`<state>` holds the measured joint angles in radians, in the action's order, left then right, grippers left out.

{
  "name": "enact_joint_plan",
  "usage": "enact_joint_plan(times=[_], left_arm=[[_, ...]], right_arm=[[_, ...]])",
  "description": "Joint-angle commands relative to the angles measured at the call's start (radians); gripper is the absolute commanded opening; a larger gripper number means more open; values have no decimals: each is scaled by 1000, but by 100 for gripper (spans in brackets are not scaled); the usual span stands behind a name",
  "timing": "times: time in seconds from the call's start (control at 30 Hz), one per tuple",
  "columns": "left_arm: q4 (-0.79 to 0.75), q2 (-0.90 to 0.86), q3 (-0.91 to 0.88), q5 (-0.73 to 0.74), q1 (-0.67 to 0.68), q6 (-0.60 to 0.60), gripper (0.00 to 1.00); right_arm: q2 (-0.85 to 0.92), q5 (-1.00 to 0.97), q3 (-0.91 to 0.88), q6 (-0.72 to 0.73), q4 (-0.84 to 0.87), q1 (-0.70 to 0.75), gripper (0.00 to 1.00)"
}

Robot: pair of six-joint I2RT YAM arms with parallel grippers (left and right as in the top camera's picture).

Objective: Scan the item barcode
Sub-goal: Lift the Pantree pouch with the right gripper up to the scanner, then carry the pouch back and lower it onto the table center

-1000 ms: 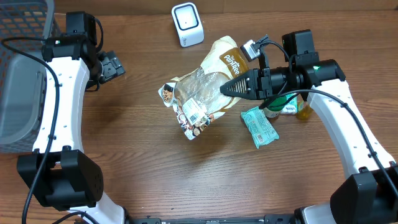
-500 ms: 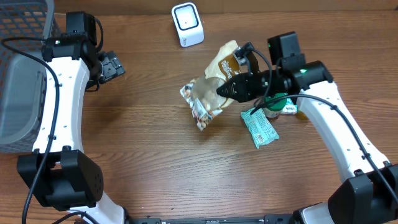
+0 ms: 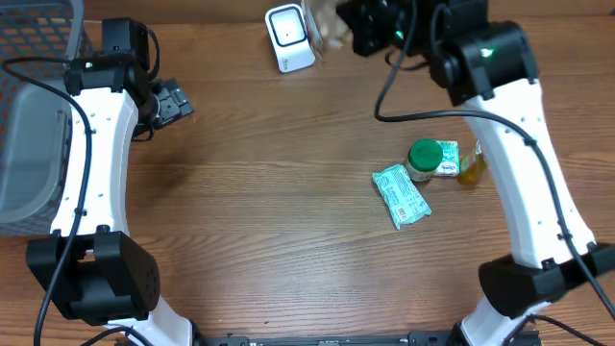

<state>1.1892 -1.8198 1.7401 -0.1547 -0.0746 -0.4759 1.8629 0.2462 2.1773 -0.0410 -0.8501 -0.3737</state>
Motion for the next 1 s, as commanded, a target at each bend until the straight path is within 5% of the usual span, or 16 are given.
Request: enact_joint_plan(times=[0.0,0.2,0.37,0.97], left_arm=[[-1,-2,11,-9,-2,-10,100],[-1,-2,11,-10,-2,-11,100],[-1,-2,11,-10,-2,-10,99],[-1,-2,11,-9,-2,-10,100]], right_arm=[[100,-215,10,-157,72,-60,3],[271,-502,8,-424,352,-128,4],[407,-603,8,-510,526,-142,4],[593,-637,2,-518,692,-159,4]])
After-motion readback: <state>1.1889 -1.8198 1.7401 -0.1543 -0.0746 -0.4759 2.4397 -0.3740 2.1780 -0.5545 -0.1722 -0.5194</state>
